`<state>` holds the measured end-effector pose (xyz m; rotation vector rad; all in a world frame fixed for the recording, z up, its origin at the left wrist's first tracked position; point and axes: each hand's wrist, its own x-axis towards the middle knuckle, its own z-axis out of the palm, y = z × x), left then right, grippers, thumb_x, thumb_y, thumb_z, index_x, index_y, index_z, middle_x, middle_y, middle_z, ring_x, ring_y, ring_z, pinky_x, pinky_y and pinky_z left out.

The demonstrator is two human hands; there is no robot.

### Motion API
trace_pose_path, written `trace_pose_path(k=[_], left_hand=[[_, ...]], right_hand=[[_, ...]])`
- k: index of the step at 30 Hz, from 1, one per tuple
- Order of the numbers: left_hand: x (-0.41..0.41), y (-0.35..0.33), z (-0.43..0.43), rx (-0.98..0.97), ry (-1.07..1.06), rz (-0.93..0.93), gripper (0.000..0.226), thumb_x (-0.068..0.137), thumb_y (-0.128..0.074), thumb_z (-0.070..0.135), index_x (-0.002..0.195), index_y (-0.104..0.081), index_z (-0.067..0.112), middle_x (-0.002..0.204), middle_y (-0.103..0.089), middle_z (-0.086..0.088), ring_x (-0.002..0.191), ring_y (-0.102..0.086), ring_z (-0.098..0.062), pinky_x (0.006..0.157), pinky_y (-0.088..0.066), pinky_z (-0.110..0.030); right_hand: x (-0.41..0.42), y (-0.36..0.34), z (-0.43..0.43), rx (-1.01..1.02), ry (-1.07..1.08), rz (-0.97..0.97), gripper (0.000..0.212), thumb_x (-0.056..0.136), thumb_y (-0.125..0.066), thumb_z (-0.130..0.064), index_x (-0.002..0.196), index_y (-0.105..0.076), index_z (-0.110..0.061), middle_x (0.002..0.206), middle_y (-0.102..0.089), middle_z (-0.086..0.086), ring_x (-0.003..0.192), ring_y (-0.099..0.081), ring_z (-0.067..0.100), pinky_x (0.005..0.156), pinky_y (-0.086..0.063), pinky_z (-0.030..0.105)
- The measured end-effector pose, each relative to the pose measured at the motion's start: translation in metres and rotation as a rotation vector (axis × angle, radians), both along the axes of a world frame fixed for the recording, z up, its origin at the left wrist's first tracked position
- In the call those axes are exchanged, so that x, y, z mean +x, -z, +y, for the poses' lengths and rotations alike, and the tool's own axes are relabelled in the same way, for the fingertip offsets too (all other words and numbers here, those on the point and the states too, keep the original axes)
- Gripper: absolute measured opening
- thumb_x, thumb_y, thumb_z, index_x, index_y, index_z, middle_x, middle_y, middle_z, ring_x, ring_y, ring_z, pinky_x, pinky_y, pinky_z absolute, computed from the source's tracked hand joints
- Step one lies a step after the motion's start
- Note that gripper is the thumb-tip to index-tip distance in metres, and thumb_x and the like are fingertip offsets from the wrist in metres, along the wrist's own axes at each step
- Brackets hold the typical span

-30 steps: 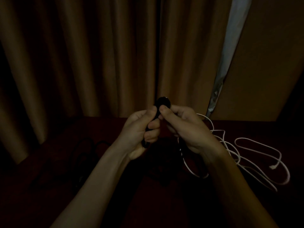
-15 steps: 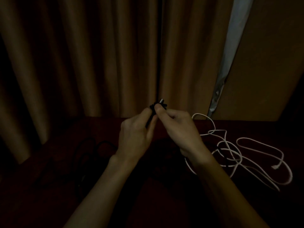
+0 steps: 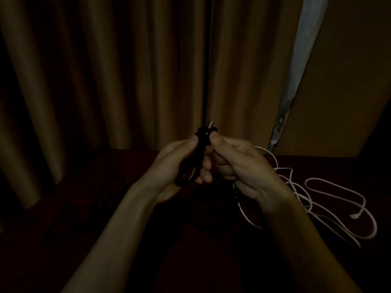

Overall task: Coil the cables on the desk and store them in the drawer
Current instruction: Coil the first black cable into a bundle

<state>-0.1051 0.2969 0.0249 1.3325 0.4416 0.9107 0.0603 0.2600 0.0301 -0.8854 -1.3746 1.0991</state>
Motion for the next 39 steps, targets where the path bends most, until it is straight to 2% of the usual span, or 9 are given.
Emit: trace_pose_path(k=[3, 8, 13, 19, 23, 26, 29, 34, 39], left_hand=[[-0.001, 0.005, 0.000, -0.090, 0.163, -0.081, 0.038, 0.097, -0.049, 0.046, 0.099, -0.068, 0.013, 0.059, -0.053, 0.000, 0.037, -0.041, -0.004, 0.038, -0.036, -0.015], [0.007, 0.009, 0.006, 0.007, 0.054, -0.058, 0.030, 0.098, -0.054, 0.036, 0.088, -0.069, 0.013, 0.056, -0.042, 0.006, 0.039, -0.031, -0.002, 0.040, -0.025, -0.016], [0.017, 0.026, 0.019, 0.787, -0.670, 0.389, 0.018, 0.103, -0.057, 0.019, 0.094, -0.071, 0.012, 0.069, -0.064, 0.008, 0.056, -0.054, -0.003, 0.051, -0.040, -0.021], [0.019, 0.038, 0.015, 1.190, -0.898, 0.636, 0.020, 0.098, -0.060, 0.025, 0.101, -0.068, 0.007, 0.067, -0.065, -0.004, 0.049, -0.055, -0.016, 0.044, -0.042, -0.028], [0.014, 0.025, 0.017, 0.895, -0.711, 0.548, 0.024, 0.097, -0.063, 0.027, 0.080, -0.062, 0.009, 0.063, -0.061, 0.005, 0.053, -0.050, -0.004, 0.049, -0.035, -0.018], [0.008, 0.014, 0.012, 0.343, -0.280, 0.374, 0.025, 0.103, -0.055, 0.022, 0.088, -0.063, 0.004, 0.066, -0.063, -0.002, 0.057, -0.059, -0.010, 0.051, -0.044, -0.021], [0.006, 0.010, 0.005, -0.002, 0.015, 0.201, 0.021, 0.105, -0.046, 0.013, 0.102, -0.062, 0.001, 0.069, -0.064, -0.008, 0.057, -0.067, -0.021, 0.049, -0.050, -0.023], [0.005, 0.012, 0.008, -0.250, 0.332, -0.094, 0.028, 0.090, -0.048, 0.030, 0.114, -0.049, 0.014, 0.066, -0.044, 0.001, 0.040, -0.038, -0.006, 0.037, -0.025, -0.018], [0.012, 0.013, 0.008, -0.164, 0.157, -0.109, 0.030, 0.098, -0.048, 0.034, 0.116, -0.052, 0.011, 0.064, -0.040, 0.006, 0.043, -0.031, -0.001, 0.037, -0.021, -0.015]], right_hand=[[0.002, 0.000, 0.001, -0.016, -0.038, -0.004, 0.033, 0.088, -0.056, -0.051, 0.078, -0.069, -0.022, 0.056, -0.025, -0.006, 0.041, -0.018, 0.001, 0.040, -0.007, 0.020], [0.005, -0.001, 0.001, -0.033, -0.003, -0.052, 0.034, 0.096, -0.051, -0.047, 0.084, -0.061, -0.016, 0.062, -0.029, -0.002, 0.043, -0.020, 0.002, 0.039, -0.009, 0.019], [-0.008, 0.003, 0.004, -0.043, 0.141, -0.102, 0.030, 0.107, -0.047, -0.031, 0.084, -0.062, -0.021, 0.050, -0.048, -0.016, 0.038, -0.039, -0.002, 0.038, -0.026, 0.011], [-0.024, 0.017, 0.011, 0.015, 0.304, -0.007, 0.032, 0.102, -0.060, -0.032, 0.094, -0.075, -0.004, 0.080, -0.077, 0.002, 0.076, -0.071, 0.003, 0.072, -0.052, 0.018], [-0.017, 0.011, 0.006, 0.012, 0.222, -0.035, 0.030, 0.105, -0.054, -0.022, 0.099, -0.070, 0.002, 0.054, -0.063, -0.014, 0.053, -0.059, -0.005, 0.053, -0.042, 0.008], [-0.014, 0.006, 0.002, 0.013, 0.127, -0.111, 0.036, 0.105, -0.054, -0.027, 0.100, -0.067, 0.005, 0.072, -0.066, 0.010, 0.063, -0.064, 0.022, 0.059, -0.051, 0.029], [-0.012, 0.005, 0.001, 0.012, 0.007, -0.123, 0.042, 0.105, -0.052, -0.030, 0.098, -0.059, 0.011, 0.056, -0.053, 0.015, 0.042, -0.055, 0.025, 0.054, -0.048, 0.037], [-0.003, 0.002, 0.000, 0.042, -0.013, -0.120, 0.044, 0.102, -0.054, -0.031, 0.114, -0.064, 0.010, 0.090, -0.067, 0.015, 0.078, -0.066, 0.014, 0.064, -0.053, 0.019], [-0.002, 0.003, 0.001, -0.029, 0.038, -0.091, 0.035, 0.103, -0.050, -0.036, 0.110, -0.067, -0.006, 0.070, -0.063, -0.008, 0.056, -0.048, 0.000, 0.054, -0.038, 0.017]])
